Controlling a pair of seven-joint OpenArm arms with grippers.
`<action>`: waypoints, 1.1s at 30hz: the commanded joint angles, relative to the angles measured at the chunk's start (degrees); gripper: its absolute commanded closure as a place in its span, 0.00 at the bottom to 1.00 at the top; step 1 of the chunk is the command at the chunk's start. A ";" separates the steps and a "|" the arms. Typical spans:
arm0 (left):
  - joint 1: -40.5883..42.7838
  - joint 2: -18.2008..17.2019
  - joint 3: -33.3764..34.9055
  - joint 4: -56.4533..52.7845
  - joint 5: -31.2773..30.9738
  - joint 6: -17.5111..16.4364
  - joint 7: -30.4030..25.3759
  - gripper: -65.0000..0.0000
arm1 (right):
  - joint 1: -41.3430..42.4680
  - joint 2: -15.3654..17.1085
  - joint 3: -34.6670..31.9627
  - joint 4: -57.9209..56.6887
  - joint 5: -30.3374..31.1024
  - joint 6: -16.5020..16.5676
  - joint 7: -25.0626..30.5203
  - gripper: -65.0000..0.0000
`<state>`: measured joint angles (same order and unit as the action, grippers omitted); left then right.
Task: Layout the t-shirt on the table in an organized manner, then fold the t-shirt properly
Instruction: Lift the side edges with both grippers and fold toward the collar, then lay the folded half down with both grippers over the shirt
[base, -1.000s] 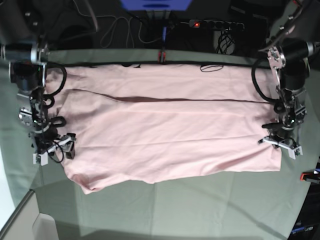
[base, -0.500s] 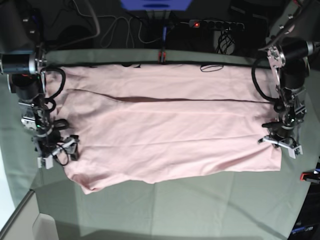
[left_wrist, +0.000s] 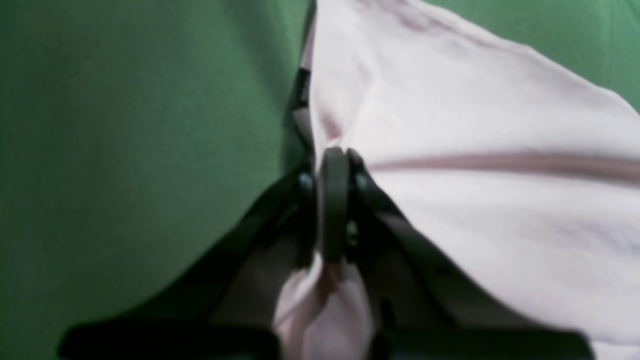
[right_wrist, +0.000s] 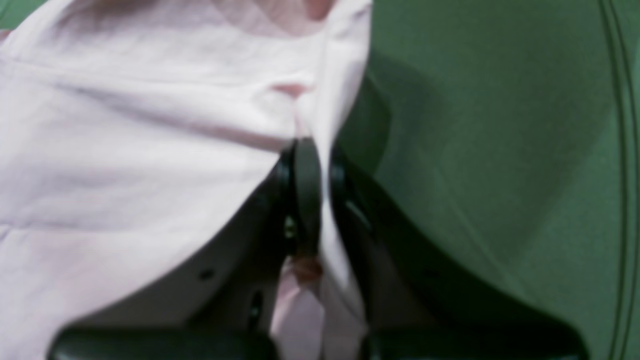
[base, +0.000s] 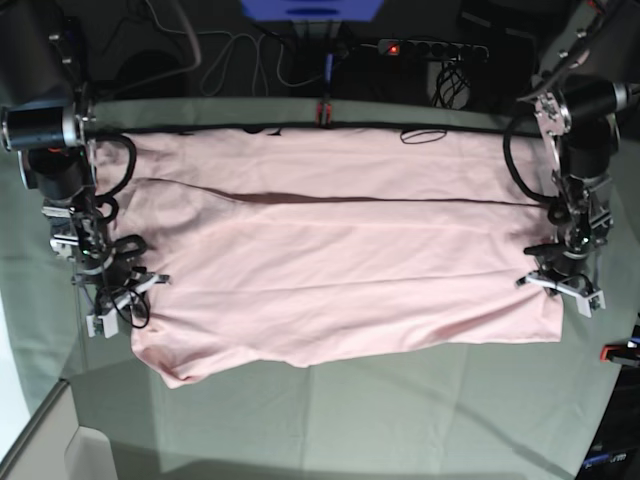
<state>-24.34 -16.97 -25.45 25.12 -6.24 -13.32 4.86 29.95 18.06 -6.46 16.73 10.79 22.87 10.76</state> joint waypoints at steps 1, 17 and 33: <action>-0.59 -0.39 -0.09 0.59 0.13 -0.44 1.33 1.00 | 1.39 0.62 0.52 1.16 0.16 0.56 -0.08 1.00; 9.70 -0.74 -0.09 24.15 -12.27 -0.44 9.77 1.00 | -16.90 0.62 16.09 36.24 0.07 0.73 -5.18 1.00; 24.82 -0.13 -9.05 43.14 -17.80 -0.44 18.30 1.00 | -37.38 -1.41 21.01 51.71 0.16 3.28 -5.45 1.00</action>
<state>0.43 -15.97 -34.04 67.24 -24.08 -14.37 24.88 -7.90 15.81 14.13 67.29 10.35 26.11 3.53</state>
